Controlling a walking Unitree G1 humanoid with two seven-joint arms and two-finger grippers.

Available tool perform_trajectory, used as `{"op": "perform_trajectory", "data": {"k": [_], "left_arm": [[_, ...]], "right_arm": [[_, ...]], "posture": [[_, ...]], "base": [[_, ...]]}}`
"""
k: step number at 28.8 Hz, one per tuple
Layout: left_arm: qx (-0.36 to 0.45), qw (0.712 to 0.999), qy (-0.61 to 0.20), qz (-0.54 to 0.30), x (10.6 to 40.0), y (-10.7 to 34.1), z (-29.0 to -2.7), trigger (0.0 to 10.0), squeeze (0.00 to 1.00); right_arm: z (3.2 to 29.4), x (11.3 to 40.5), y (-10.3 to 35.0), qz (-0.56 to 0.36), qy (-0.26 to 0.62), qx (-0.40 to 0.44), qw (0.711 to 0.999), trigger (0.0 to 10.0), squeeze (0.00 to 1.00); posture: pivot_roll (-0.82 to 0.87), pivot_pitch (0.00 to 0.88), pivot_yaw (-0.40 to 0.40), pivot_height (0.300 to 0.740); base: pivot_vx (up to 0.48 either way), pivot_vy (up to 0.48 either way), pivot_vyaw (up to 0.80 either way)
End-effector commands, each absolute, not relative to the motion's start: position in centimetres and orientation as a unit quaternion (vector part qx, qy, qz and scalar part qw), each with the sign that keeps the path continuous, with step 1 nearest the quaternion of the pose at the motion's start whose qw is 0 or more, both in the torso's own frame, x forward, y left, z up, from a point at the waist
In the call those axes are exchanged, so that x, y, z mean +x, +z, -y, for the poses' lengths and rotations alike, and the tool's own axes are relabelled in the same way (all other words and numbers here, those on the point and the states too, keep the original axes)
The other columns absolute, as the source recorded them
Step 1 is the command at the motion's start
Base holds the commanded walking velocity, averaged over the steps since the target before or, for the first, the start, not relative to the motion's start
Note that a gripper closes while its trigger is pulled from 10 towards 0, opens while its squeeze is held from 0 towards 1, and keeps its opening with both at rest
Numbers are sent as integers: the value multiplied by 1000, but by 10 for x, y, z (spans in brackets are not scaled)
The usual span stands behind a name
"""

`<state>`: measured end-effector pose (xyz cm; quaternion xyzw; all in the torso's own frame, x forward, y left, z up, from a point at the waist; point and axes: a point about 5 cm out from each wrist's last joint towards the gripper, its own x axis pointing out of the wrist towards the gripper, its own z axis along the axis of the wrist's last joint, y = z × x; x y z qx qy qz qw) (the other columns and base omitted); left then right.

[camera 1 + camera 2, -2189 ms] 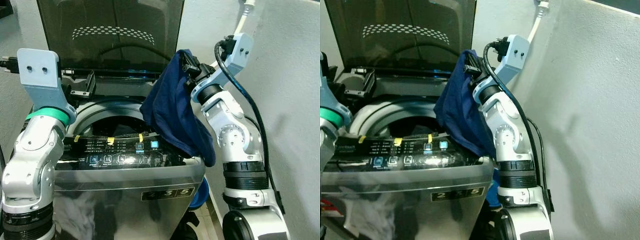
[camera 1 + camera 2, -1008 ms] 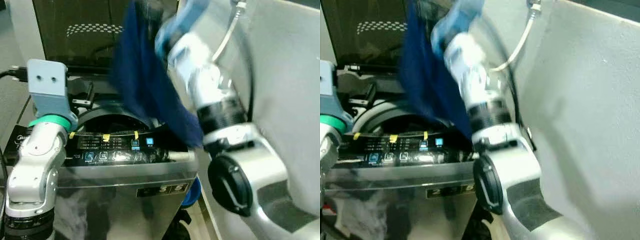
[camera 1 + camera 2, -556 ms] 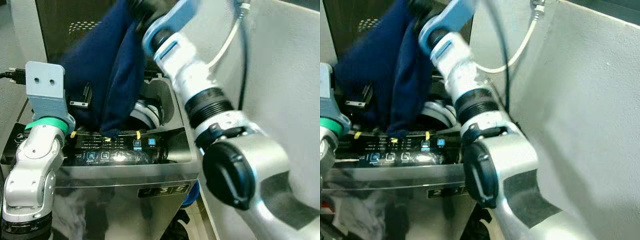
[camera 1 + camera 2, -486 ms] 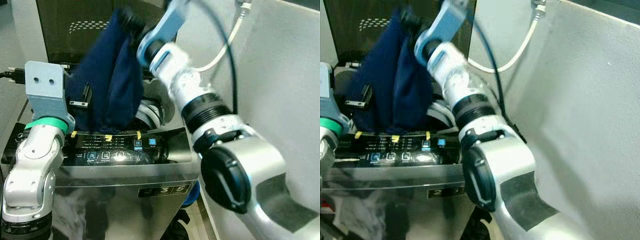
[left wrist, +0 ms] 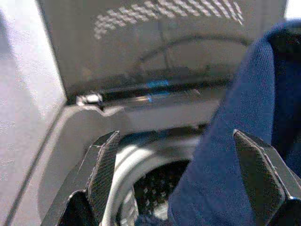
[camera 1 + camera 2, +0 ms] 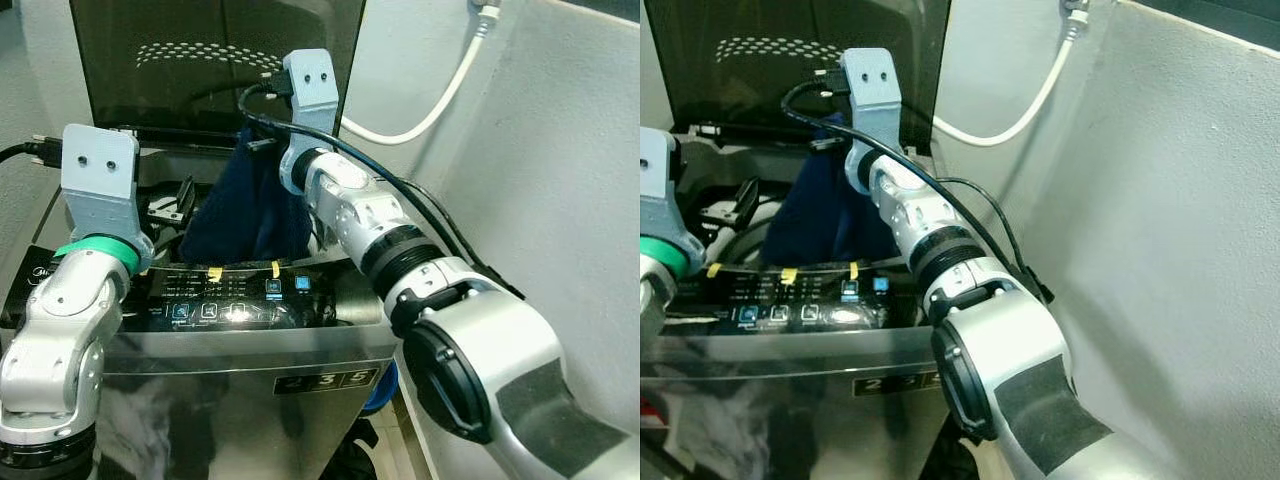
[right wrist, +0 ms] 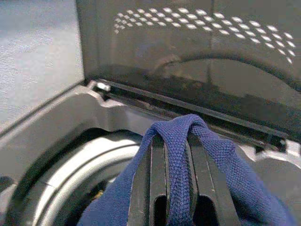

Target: Clothes washing

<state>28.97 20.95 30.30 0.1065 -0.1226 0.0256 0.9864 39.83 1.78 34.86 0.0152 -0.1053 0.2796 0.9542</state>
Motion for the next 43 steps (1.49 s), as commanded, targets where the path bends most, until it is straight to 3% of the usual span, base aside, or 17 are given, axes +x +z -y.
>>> {"op": "perform_trajectory", "data": {"k": [1,2,3,4,5,10,13,14,21,22,24,25,26,27,28,29,43], "left_arm": [[111,988,15,107,288,298,-207,10000,0],[117,988,14,97,288,296,-208,10000,0],[119,988,14,92,288,295,-209,10000,0],[119,988,14,92,288,295,-209,10000,0],[123,988,14,90,288,295,-209,10000,0],[126,988,14,92,288,296,-210,10000,0],[129,987,11,93,288,299,-211,10000,0],[129,987,11,95,289,300,-211,10000,0],[125,987,12,98,289,303,-211,10000,0],[114,988,9,101,290,304,-211,10000,0],[114,988,9,101,290,304,-211,10000,0],[111,988,7,105,290,304,-209,10000,0],[101,989,4,111,293,304,-204,10000,0],[101,989,4,111,293,304,-204,10000,0],[107,985,-5,138,297,306,-196,10000,0],[98,985,-8,140,299,305,-193,10000,0],[76,988,-25,132,311,294,-173,10000,0]], "right_arm": [[-10,402,346,99,265,13,959,10000,0],[-9,403,345,92,265,15,960,10000,0],[-11,402,342,74,284,16,956,10000,251],[-11,402,342,74,284,16,956,10000,251],[-15,401,334,40,314,18,948,10000,1000],[-19,398,324,3,351,18,936,10000,1000],[-19,398,327,-15,360,79,930,10000,1000],[-15,399,334,-7,350,115,930,10000,0],[-8,401,346,5,333,178,926,10000,0],[9,406,362,43,305,225,924,10000,0],[9,406,362,43,305,225,924,10000,0],[26,409,372,81,285,240,925,10000,0],[43,412,368,118,276,210,930,10000,0],[43,412,368,118,276,210,930,10000,0],[63,414,344,152,267,139,941,10000,0],[69,413,333,154,262,123,945,10000,0],[97,389,304,205,211,129,947,10000,0]], "posture": [[161,45,-77,740],[161,45,-77,740],[163,44,-75,740],[163,44,-75,740],[163,44,-75,740],[166,40,-73,740],[165,36,-64,740],[165,36,-63,740],[165,36,-63,740],[164,29,-50,740],[164,29,-50,740],[157,26,-43,740],[138,16,-17,740],[138,16,-17,740],[131,7,-5,740],[123,1,2,740],[97,0,2,740]], "base": [[0,0,0],[0,0,0],[0,0,0],[0,0,0],[0,0,0],[0,0,0],[0,0,0],[0,0,0],[0,0,0],[0,0,0],[0,0,0],[0,0,0],[0,0,0],[0,0,0],[0,0,0],[0,0,0],[0,0,-179]]}}
